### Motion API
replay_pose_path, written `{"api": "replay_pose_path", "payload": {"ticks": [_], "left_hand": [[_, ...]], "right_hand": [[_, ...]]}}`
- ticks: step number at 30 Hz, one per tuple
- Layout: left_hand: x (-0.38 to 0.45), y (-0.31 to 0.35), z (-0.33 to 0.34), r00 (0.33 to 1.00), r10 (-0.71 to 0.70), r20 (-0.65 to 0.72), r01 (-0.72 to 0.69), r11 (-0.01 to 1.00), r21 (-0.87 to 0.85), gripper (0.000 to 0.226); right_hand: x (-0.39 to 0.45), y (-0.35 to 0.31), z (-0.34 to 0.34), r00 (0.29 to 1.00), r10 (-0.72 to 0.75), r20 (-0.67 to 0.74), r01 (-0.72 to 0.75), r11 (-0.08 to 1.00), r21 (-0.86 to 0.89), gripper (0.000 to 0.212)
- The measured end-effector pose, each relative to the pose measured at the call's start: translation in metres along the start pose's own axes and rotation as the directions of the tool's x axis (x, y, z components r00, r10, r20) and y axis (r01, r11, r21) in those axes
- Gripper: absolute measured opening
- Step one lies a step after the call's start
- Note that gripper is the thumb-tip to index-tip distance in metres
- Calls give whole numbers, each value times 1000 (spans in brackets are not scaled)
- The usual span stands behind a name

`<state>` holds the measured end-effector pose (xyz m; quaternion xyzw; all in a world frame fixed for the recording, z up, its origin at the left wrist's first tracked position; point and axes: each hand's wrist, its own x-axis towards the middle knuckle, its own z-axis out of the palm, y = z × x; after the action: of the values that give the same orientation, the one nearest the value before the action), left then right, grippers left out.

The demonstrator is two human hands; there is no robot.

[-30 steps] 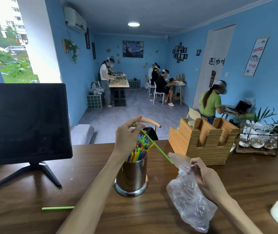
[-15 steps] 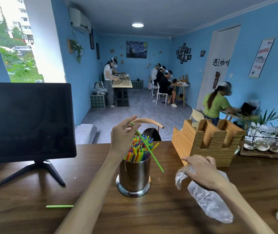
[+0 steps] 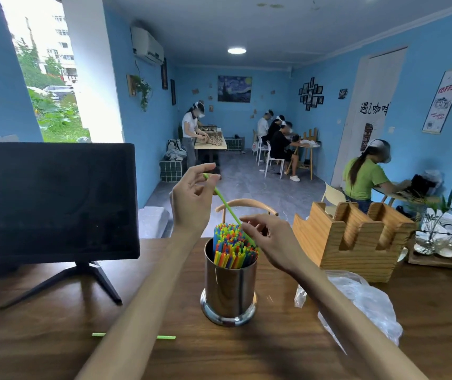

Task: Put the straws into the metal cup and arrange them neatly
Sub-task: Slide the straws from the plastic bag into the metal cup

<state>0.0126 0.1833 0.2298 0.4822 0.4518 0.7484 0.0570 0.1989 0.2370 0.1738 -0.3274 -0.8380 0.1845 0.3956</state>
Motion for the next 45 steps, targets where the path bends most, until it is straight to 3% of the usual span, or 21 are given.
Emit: {"api": "replay_pose_path", "payload": {"ticks": [4,9,13,18,21,30,36,38,40,43,45], "left_hand": [[10,1,-8,986,151,-69,-138,977,163,15],[0,-6,-1,958,209,197,-270,886,377,12],[-5,-6,2,941,197,276,-297,871,391,11],[4,6,2,953,224,202,-283,896,342,10],[4,0,4,944,187,273,-277,898,341,10],[-29,-59,-4,937,-126,326,-17,914,405,17],[-41,-83,-11,909,-214,358,23,883,469,16],[-39,-89,-11,913,-239,331,90,909,408,12],[-37,-91,-10,907,-320,273,244,929,278,16],[-46,-91,-6,816,-490,308,476,871,124,18],[-59,-94,-4,779,-528,339,543,838,55,22]], "right_hand": [[11,19,10,997,71,12,-69,989,-130,35],[9,30,29,978,140,153,-114,980,-165,32],[7,29,35,975,154,160,-141,986,-90,35],[8,29,35,977,139,163,-131,990,-58,34],[9,30,38,979,139,151,-135,990,-36,33],[9,34,47,986,128,106,-133,990,39,30],[9,30,50,988,151,39,-156,951,265,10],[11,31,54,984,178,-26,-160,930,332,13],[11,31,58,970,237,-56,-192,885,424,23],[9,29,68,940,340,2,-277,762,585,36],[8,28,73,917,395,50,-321,658,681,26]]}}
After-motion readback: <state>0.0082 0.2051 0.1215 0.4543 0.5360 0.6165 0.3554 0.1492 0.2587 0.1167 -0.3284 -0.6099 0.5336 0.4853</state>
